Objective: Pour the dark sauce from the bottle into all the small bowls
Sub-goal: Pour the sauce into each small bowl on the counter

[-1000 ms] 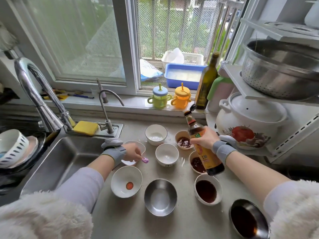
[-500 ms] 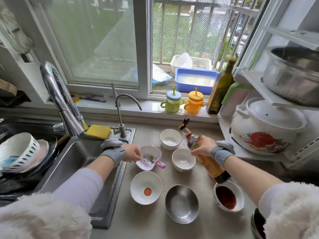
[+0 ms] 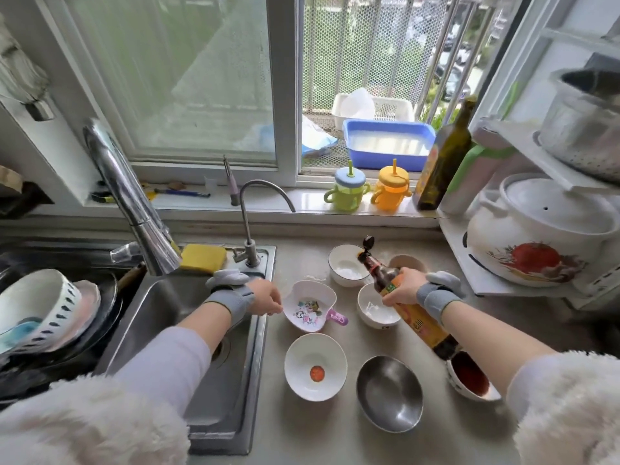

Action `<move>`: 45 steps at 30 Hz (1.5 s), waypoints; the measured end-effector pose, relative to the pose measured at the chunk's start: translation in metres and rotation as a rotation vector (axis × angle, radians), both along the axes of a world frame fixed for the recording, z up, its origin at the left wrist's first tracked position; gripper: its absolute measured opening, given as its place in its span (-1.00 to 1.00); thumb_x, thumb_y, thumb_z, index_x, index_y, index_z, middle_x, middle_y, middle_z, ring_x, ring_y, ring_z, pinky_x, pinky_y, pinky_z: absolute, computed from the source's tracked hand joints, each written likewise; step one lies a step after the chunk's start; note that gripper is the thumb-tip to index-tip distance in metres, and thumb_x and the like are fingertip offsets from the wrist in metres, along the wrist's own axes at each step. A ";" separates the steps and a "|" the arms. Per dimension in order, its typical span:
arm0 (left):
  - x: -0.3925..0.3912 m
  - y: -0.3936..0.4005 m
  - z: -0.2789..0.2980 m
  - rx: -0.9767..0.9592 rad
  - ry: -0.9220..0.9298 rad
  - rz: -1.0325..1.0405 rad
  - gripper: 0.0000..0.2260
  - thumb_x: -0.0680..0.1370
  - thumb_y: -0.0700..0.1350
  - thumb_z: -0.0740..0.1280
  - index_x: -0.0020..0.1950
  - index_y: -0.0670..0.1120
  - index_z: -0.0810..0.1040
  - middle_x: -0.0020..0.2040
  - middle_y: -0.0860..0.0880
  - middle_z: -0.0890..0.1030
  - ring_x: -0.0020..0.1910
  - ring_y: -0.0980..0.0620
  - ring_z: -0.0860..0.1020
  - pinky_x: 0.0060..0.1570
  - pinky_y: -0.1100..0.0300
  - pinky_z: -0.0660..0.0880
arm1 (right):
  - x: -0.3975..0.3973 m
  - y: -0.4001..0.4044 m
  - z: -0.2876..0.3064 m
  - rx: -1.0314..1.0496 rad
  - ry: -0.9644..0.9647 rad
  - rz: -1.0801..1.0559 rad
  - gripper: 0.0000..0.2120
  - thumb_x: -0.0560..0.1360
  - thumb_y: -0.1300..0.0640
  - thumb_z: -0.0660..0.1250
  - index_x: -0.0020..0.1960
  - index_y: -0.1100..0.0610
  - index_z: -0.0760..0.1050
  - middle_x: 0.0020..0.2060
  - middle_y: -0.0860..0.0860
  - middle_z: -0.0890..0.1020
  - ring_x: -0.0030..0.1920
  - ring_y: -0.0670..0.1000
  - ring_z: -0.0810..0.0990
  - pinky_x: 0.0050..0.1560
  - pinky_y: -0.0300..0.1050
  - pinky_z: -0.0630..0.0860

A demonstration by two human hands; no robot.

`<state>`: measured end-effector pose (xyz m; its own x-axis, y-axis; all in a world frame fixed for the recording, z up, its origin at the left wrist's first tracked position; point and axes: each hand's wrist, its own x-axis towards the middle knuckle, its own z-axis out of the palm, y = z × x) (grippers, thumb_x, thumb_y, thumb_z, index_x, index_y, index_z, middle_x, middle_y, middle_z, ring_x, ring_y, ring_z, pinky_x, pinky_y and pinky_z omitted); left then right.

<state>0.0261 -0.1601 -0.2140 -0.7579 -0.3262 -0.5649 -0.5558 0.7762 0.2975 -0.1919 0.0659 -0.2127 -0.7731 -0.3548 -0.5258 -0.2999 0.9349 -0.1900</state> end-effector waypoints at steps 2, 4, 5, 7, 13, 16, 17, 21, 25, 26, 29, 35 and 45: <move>-0.001 0.000 0.000 0.015 -0.009 0.024 -0.73 0.54 -0.05 0.29 0.12 -0.14 0.66 0.04 -0.08 0.71 0.00 -0.01 0.64 0.14 0.13 0.57 | -0.003 -0.002 -0.002 0.028 -0.008 0.003 -0.31 0.27 -0.08 0.57 0.28 0.11 0.38 0.03 0.10 0.62 0.02 0.12 0.62 0.12 0.02 0.60; -0.001 -0.001 0.000 0.014 -0.017 0.031 -0.72 0.54 -0.05 0.28 0.13 -0.14 0.66 0.05 -0.08 0.71 0.05 -0.03 0.65 0.14 0.12 0.57 | -0.004 -0.003 -0.002 0.059 -0.005 0.007 -0.31 0.25 -0.11 0.56 0.27 0.10 0.38 0.01 0.09 0.62 0.00 0.12 0.62 0.13 0.03 0.60; -0.002 -0.001 -0.001 0.016 -0.021 0.038 -0.72 0.54 -0.04 0.28 0.13 -0.13 0.66 0.05 -0.08 0.71 0.05 -0.03 0.65 0.15 0.12 0.58 | -0.006 -0.004 -0.002 0.074 -0.005 0.010 -0.30 0.24 -0.13 0.56 0.25 0.09 0.38 0.00 0.09 0.62 -0.01 0.11 0.63 0.12 0.03 0.60; -0.003 -0.001 -0.002 0.031 -0.033 0.052 -0.73 0.54 -0.04 0.28 0.13 -0.12 0.66 0.04 -0.07 0.71 0.01 -0.01 0.66 0.14 0.11 0.59 | -0.010 -0.004 -0.004 0.098 -0.006 0.020 -0.29 0.20 -0.15 0.56 0.23 0.07 0.39 -0.02 0.08 0.62 -0.03 0.10 0.63 0.11 0.03 0.60; -0.009 0.003 -0.004 0.041 -0.044 0.073 -0.72 0.53 -0.04 0.28 0.12 -0.12 0.65 0.04 -0.08 0.71 -0.03 0.00 0.64 0.14 0.10 0.58 | -0.020 -0.003 -0.009 0.134 0.006 0.031 -0.25 0.17 -0.19 0.56 0.25 0.06 0.39 -0.02 0.07 0.62 -0.03 0.10 0.62 0.09 0.02 0.61; -0.012 0.006 -0.004 0.038 -0.048 0.077 -0.72 0.54 -0.04 0.27 0.14 -0.13 0.65 0.06 -0.08 0.70 -0.05 0.02 0.61 0.14 0.12 0.57 | -0.024 -0.003 -0.009 0.144 0.006 0.031 -0.23 0.17 -0.20 0.56 0.27 0.05 0.38 -0.01 0.08 0.62 -0.03 0.11 0.62 0.09 0.03 0.60; -0.013 0.007 -0.003 0.040 -0.047 0.080 -0.72 0.54 -0.04 0.27 0.14 -0.13 0.65 0.06 -0.08 0.70 -0.06 0.03 0.60 0.14 0.13 0.56 | -0.026 -0.003 -0.010 0.144 0.007 0.031 -0.21 0.17 -0.20 0.57 0.28 0.05 0.38 -0.01 0.08 0.62 -0.02 0.11 0.62 0.09 0.03 0.60; -0.013 0.011 -0.002 0.049 -0.044 0.097 -0.72 0.55 -0.04 0.26 0.15 -0.13 0.64 0.07 -0.07 0.70 0.06 -0.02 0.64 0.17 0.12 0.56 | -0.028 -0.003 -0.008 0.153 0.008 0.046 -0.20 0.17 -0.20 0.56 0.30 0.05 0.36 0.00 0.08 0.62 -0.03 0.11 0.63 0.08 0.02 0.61; -0.014 0.013 0.000 0.048 -0.048 0.101 -0.71 0.55 -0.04 0.26 0.16 -0.13 0.64 0.07 -0.08 0.70 0.08 -0.04 0.65 0.18 0.11 0.57 | -0.029 -0.002 -0.004 0.158 0.009 0.052 -0.20 0.16 -0.19 0.55 0.30 0.04 0.37 0.00 0.08 0.62 -0.02 0.11 0.63 0.07 0.03 0.61; -0.014 0.014 0.000 0.048 -0.048 0.103 -0.71 0.55 -0.04 0.26 0.16 -0.13 0.64 0.07 -0.08 0.70 0.08 -0.04 0.65 0.18 0.11 0.57 | -0.029 -0.002 -0.003 0.157 0.011 0.054 -0.21 0.17 -0.19 0.55 0.30 0.05 0.37 0.01 0.08 0.62 -0.01 0.11 0.62 0.08 0.03 0.61; -0.015 0.014 0.000 0.054 -0.047 0.116 -0.71 0.55 -0.03 0.27 0.17 -0.12 0.63 0.08 -0.07 0.70 0.10 -0.03 0.64 0.18 0.11 0.57 | -0.029 -0.002 -0.001 0.164 0.012 0.053 -0.24 0.19 -0.17 0.55 0.29 0.05 0.37 0.01 0.08 0.62 -0.01 0.10 0.62 0.09 0.02 0.61; -0.016 0.014 -0.002 0.049 -0.045 0.121 -0.72 0.55 -0.04 0.27 0.16 -0.11 0.64 0.07 -0.07 0.70 -0.02 0.02 0.62 0.15 0.14 0.57 | -0.032 -0.005 -0.002 0.157 0.022 0.057 -0.21 0.15 -0.18 0.54 0.29 0.01 0.35 0.02 0.08 0.60 0.00 0.11 0.61 0.08 0.03 0.61; -0.017 0.017 -0.002 0.055 -0.052 0.111 -0.73 0.56 -0.05 0.26 0.18 -0.12 0.62 0.02 -0.05 0.68 -0.06 0.04 0.60 0.13 0.15 0.56 | -0.032 -0.002 -0.003 0.119 0.006 0.057 -0.26 0.17 -0.14 0.55 0.24 0.07 0.38 -0.03 0.08 0.60 -0.03 0.10 0.62 0.07 0.02 0.62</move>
<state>0.0087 -0.1431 -0.2158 -0.6883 -0.3739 -0.6216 -0.6532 0.6921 0.3070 -0.2236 0.0642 -0.2159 -0.7567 -0.3341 -0.5620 -0.3541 0.9320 -0.0772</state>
